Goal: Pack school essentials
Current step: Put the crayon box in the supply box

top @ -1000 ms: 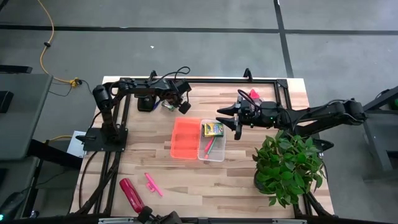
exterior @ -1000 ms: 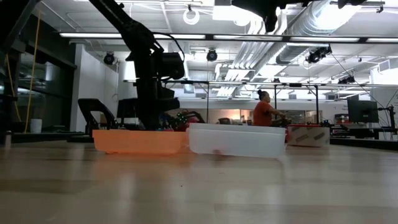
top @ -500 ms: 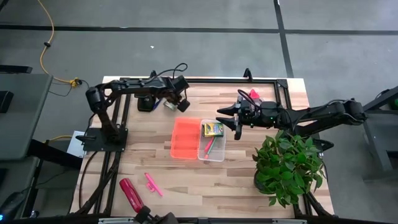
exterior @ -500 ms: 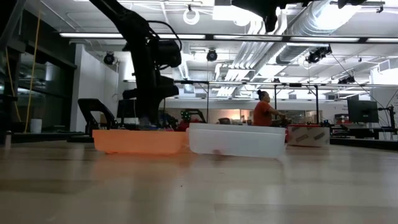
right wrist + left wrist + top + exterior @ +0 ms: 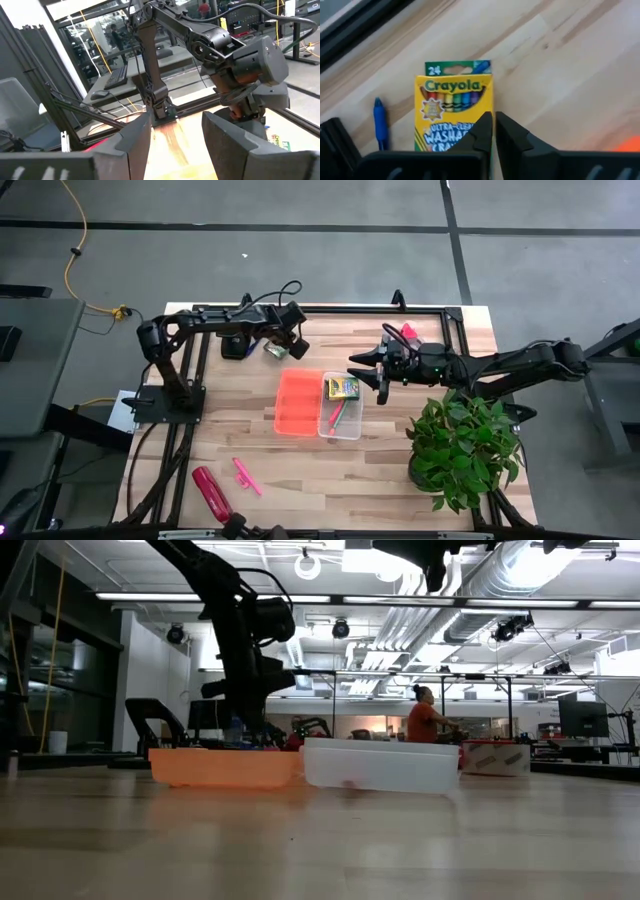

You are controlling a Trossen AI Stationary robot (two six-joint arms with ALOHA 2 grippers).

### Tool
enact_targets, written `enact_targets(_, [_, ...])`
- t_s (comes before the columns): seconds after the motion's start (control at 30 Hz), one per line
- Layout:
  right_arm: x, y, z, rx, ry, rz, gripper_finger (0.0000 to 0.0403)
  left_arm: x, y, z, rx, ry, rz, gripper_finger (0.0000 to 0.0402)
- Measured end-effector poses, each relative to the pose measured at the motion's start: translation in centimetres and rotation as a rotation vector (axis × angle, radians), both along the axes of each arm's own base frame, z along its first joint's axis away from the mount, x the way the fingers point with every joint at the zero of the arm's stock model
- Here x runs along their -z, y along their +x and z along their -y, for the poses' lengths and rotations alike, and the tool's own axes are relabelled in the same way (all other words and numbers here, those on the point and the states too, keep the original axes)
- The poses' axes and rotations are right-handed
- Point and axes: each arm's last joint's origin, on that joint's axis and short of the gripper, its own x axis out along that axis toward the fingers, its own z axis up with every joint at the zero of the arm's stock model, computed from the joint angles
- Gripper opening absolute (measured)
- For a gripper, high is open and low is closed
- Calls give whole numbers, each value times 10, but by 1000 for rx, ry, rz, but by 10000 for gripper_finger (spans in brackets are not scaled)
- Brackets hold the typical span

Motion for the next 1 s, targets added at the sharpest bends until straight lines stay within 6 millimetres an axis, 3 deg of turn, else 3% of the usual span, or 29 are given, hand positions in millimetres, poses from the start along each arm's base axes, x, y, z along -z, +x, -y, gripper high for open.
enact_targets(0.47, [0, 0, 0, 0, 4, 1, 169, 8, 3, -1, -14, 24, -28, 152])
enact_targets(0.8, [0, 0, 0, 9, 4, 1, 169, 31, 10, 2, 44, -40, -74, 183])
enact_targets(1.0, [0, 0, 0, 9, 4, 1, 169, 32, 11, 3, 39, -16, -91, 181])
